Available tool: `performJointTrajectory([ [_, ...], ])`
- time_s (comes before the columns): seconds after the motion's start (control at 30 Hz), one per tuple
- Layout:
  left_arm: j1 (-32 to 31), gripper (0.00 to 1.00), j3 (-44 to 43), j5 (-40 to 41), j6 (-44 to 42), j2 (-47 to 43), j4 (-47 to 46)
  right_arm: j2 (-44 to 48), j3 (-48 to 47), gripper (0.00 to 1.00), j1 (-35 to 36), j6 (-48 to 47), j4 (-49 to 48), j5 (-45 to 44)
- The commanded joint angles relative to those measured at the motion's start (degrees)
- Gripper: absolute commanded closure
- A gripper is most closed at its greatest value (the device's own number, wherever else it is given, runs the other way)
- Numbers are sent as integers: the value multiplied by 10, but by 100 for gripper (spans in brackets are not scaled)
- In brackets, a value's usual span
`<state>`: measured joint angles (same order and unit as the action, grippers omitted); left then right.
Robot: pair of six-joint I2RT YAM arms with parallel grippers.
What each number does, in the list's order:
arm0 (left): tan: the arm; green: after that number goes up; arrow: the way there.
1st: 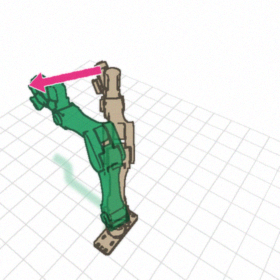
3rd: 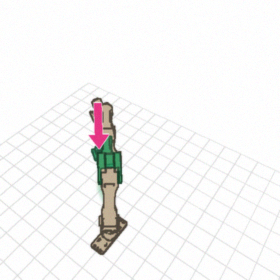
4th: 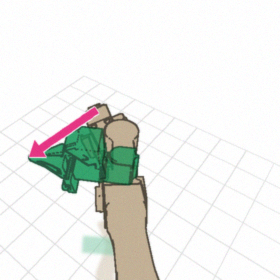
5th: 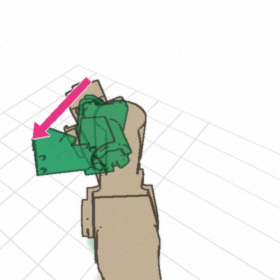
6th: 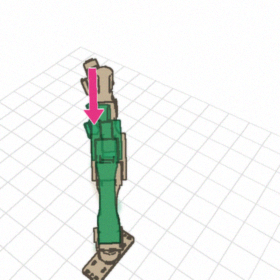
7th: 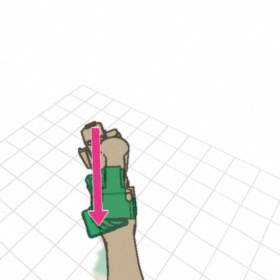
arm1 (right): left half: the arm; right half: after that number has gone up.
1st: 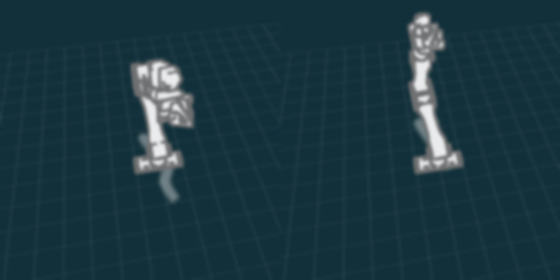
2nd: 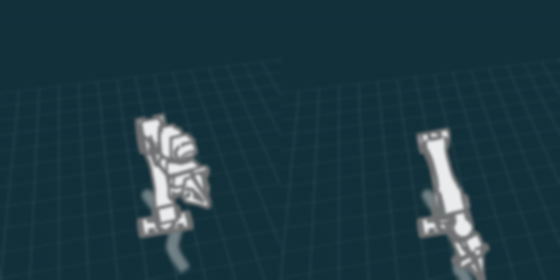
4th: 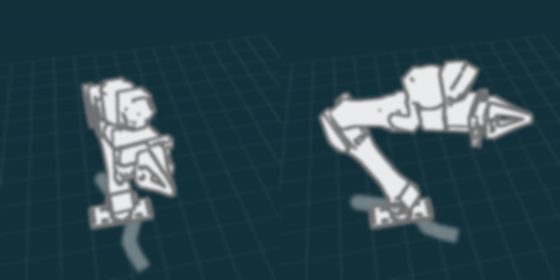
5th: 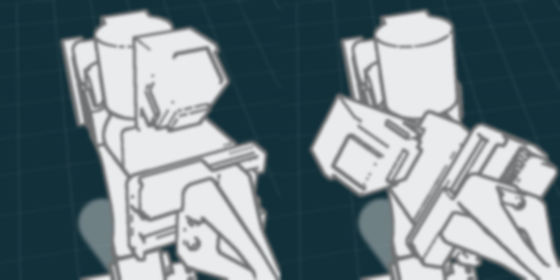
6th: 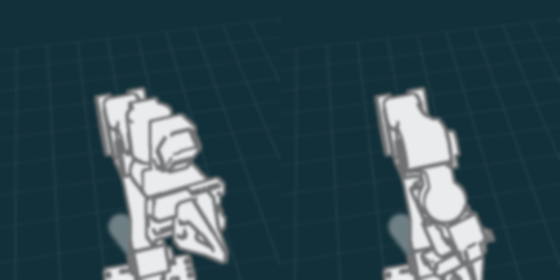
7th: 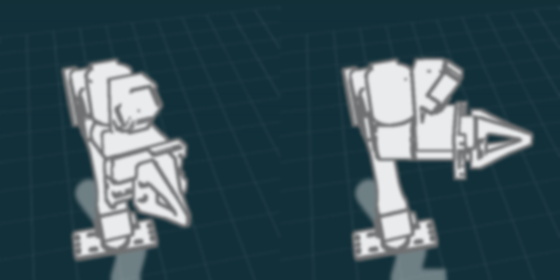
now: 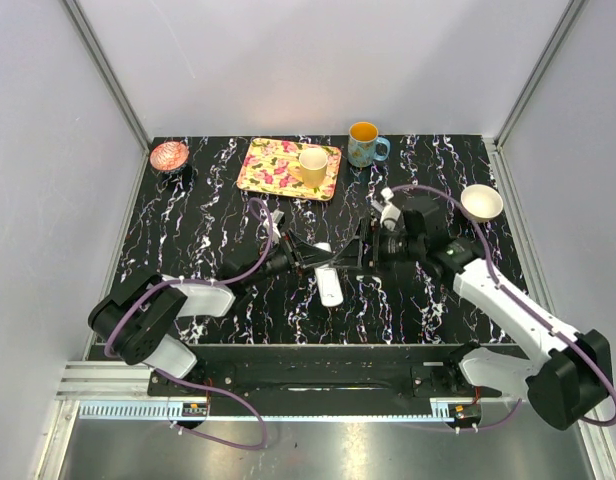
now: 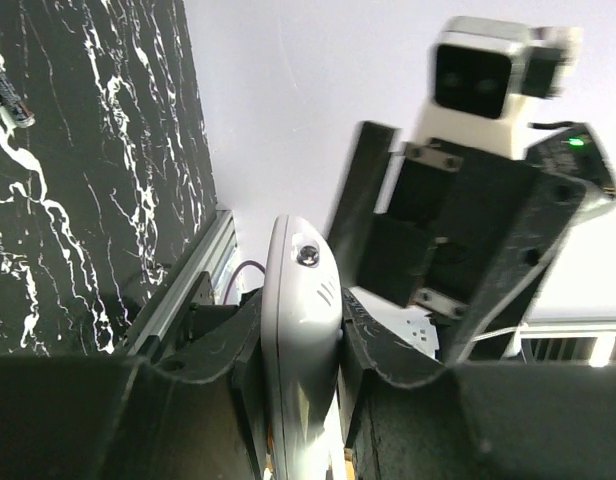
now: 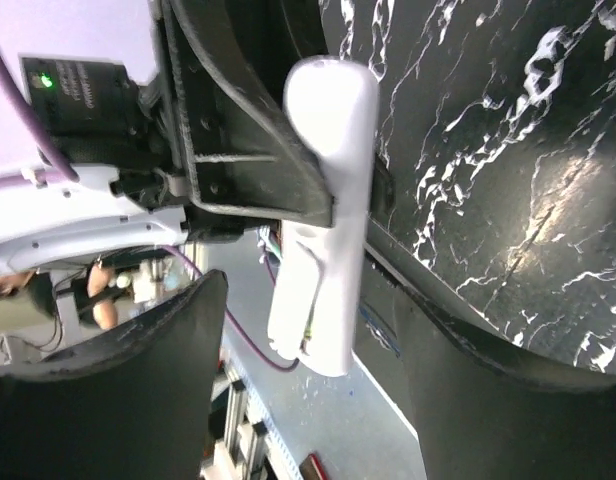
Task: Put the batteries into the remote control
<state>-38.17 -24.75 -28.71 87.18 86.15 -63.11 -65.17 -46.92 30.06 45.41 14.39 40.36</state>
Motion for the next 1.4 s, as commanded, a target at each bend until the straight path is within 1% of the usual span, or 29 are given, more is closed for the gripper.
performJointTrajectory([
  [0.0,5,100,-32,26,-29,-1,11,22,-144,25,-4,-147,214,-147],
  [0.03,5,100,-39,30,-44,-4,32,17,-168,27,-3,-180,283,-170],
  [0.07,5,100,-42,45,-51,-5,41,3,-213,29,0,-193,312,-192],
  [0.1,5,100,-47,52,-59,-9,48,-4,-235,30,3,-204,363,-235],
  [0.17,5,100,-51,78,-80,-12,66,-25,-291,31,32,-226,403,-282],
  [0.2,4,100,-58,84,-88,-12,71,-32,-306,31,46,-228,430,-321],
  [0.23,5,100,-61,91,-96,-12,89,-39,-320,31,62,-229,439,-338],
  [0.27,4,100,-63,101,-98,-12,88,-52,-340,31,96,-226,446,-351],
  [0.3,4,100,-67,103,-98,-6,84,-59,-346,30,111,-223,454,-377],
  [0.37,4,100,-70,109,-96,4,81,-78,-359,29,147,-214,460,-395],
  [0.5,2,100,-79,114,-87,18,67,-97,-365,20,195,-202,461,-428],
  [0.7,-1,100,-86,114,-85,24,63,-126,-375,19,231,-189,456,-467],
  [0.83,-2,100,-82,108,-79,24,54,-140,-373,21,238,-189,441,-482],
  [1.0,-5,100,-80,98,-76,24,50,-146,-370,25,240,-191,405,-472],
  [1.07,-6,100,-79,96,-75,24,49,-156,-375,27,242,-196,405,-474],
  [1.2,-6,100,-77,93,-74,23,46,-170,-375,32,245,-204,405,-478],
  [1.37,-8,100,-75,92,-71,24,41,-180,-376,36,246,-211,404,-481],
])
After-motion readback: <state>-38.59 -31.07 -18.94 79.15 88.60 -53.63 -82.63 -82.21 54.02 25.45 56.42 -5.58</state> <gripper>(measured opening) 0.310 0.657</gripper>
